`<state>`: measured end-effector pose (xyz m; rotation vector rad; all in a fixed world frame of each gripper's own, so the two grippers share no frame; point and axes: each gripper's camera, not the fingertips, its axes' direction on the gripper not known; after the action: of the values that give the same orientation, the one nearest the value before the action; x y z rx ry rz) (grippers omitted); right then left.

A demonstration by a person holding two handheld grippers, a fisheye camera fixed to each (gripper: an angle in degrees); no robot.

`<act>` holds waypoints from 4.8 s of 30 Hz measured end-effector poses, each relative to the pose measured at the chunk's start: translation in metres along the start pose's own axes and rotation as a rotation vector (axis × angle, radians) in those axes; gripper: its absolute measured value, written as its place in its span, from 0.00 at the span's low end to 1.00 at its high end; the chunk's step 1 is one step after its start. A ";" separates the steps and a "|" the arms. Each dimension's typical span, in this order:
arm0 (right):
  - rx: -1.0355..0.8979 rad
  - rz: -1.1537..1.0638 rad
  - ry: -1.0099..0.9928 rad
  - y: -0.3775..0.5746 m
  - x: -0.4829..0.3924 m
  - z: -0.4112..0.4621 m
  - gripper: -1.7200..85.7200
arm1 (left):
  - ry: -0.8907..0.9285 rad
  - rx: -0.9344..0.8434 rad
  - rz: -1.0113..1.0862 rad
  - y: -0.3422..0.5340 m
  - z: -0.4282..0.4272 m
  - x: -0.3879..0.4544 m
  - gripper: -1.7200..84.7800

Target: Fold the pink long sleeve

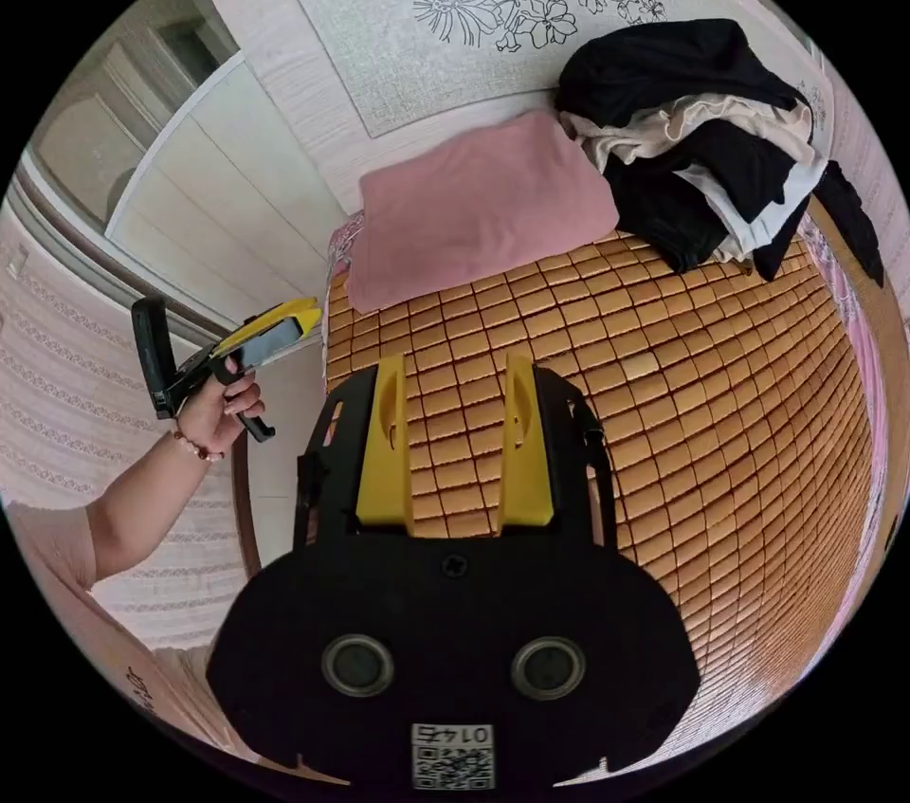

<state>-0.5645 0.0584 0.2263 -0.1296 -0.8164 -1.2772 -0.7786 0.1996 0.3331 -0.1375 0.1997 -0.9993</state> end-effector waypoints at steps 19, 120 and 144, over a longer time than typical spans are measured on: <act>0.182 0.333 -0.271 -0.006 0.110 -0.011 0.01 | 0.260 -0.173 0.159 -0.107 0.000 0.049 0.07; 0.607 1.039 0.018 0.969 0.118 -0.416 0.09 | 0.395 -0.642 0.986 0.359 0.080 0.513 0.11; 0.401 0.976 -0.048 0.969 0.163 -0.479 0.03 | 0.546 -0.807 0.966 0.355 0.103 0.554 0.07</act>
<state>0.5232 -0.0040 0.3129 -0.2025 -0.8690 -0.1873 -0.1736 -0.0764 0.3030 -0.4492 1.0597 0.0794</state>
